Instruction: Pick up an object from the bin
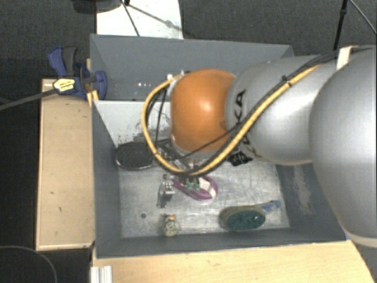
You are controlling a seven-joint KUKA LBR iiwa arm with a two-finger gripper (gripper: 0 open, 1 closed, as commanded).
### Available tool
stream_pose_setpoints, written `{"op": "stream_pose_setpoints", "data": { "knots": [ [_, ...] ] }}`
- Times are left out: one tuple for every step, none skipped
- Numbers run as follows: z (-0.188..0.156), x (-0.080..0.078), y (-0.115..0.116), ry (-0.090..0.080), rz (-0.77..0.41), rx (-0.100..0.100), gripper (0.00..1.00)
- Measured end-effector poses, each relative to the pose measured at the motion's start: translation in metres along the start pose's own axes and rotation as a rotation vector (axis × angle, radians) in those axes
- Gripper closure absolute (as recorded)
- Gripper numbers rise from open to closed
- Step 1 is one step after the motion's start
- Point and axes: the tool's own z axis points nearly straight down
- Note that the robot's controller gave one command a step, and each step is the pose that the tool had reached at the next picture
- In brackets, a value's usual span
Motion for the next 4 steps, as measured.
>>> {"op": "stream_pose_setpoints", "data": {
  "knots": [
    [0.027, -0.028, -0.088, 0.001, 0.048, 0.006, 0.00],
    [0.089, -0.030, -0.081, 0.002, 0.068, 0.001, 0.00],
    [0.100, -0.034, -0.121, -0.003, 0.210, -0.003, 0.00],
    [0.097, -0.038, -0.121, -0.017, 0.213, -0.005, 1.00]
  ]
}}
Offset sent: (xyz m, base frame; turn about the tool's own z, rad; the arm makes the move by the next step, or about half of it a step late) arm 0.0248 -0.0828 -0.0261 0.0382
